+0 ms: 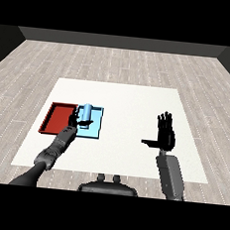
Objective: Pick the blue can and put it in the blue box
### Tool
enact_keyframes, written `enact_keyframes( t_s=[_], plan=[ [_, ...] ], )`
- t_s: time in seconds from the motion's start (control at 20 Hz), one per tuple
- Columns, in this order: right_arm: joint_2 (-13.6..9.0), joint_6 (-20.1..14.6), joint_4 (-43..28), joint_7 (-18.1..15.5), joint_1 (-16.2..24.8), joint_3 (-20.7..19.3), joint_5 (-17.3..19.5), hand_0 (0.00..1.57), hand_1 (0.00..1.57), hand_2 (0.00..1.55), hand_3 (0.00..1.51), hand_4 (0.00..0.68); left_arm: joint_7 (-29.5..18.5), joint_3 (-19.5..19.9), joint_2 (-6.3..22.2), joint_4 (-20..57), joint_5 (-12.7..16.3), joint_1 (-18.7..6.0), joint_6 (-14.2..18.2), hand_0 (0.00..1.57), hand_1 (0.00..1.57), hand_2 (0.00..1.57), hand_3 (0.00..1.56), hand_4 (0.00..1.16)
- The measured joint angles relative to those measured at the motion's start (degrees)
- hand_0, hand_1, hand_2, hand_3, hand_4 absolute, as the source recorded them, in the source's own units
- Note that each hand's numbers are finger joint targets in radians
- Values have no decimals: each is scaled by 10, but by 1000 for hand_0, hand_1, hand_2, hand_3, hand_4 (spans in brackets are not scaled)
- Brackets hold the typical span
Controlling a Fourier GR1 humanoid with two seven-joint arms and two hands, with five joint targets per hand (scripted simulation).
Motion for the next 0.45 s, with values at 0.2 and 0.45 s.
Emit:
enact_keyframes(
  t_s=[0.2, 0.45],
  plan=[
    [2, 0, -6, 5, 1, 0, -3, 0, 0, 0, 0, 0, -115, 21, -4, -82, 22, 27, -14, 0, 0, 0, 0, 0],
    [-8, 0, -1, 9, 2, 4, 12, 0, 0, 0, 0, 0, -224, 17, -22, -205, 40, 77, -81, 0, 0, 0, 0, 0]
  ],
)
